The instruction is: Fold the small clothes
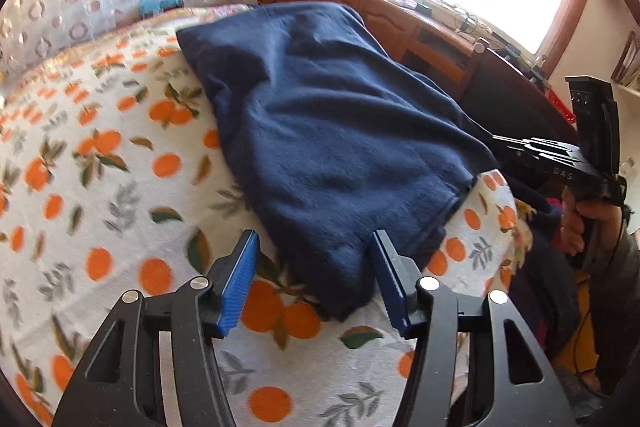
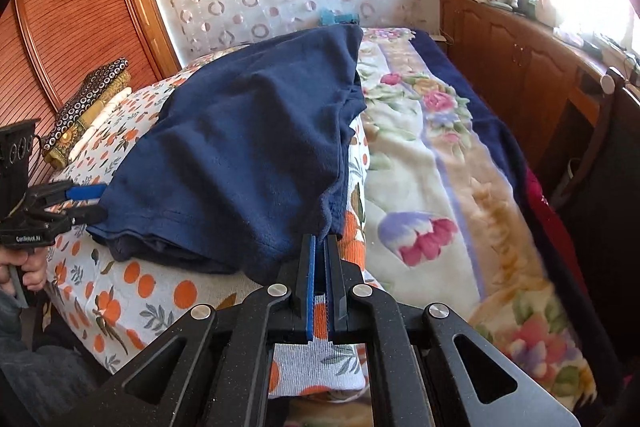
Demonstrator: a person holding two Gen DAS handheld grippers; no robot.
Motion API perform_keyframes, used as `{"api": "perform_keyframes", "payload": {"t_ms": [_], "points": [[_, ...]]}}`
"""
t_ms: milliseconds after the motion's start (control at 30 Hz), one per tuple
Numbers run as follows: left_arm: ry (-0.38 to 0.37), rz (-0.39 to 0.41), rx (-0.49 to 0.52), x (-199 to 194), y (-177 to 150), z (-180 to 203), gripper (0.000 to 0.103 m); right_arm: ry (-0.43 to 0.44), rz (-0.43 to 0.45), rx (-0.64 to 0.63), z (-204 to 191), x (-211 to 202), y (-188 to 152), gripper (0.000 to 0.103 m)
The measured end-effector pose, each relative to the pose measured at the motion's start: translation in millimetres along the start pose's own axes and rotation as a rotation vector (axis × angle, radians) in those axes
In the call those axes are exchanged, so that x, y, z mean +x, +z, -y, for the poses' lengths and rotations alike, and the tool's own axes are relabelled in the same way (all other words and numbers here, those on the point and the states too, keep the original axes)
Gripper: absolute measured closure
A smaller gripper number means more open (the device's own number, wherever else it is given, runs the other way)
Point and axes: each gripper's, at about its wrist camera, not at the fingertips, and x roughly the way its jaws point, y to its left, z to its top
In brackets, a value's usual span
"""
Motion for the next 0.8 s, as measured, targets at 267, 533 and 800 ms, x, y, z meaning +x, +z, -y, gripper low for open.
{"api": "perform_keyframes", "payload": {"t_ms": [267,533,800], "points": [[-0.038,0.015,0.010,-5,6,11,0.087,0.005,0.025,-0.010,1,-7,-2,0.100],[-0.052,0.131,0.060,-47,40,28,0.089,0.010,0.084,-0.065,-16,-20,0,0.073],[-0.070,0.161,0.057,-52,73,32,0.089,0.087,0.154,-0.207,-61,-25,-4,0.038]]}}
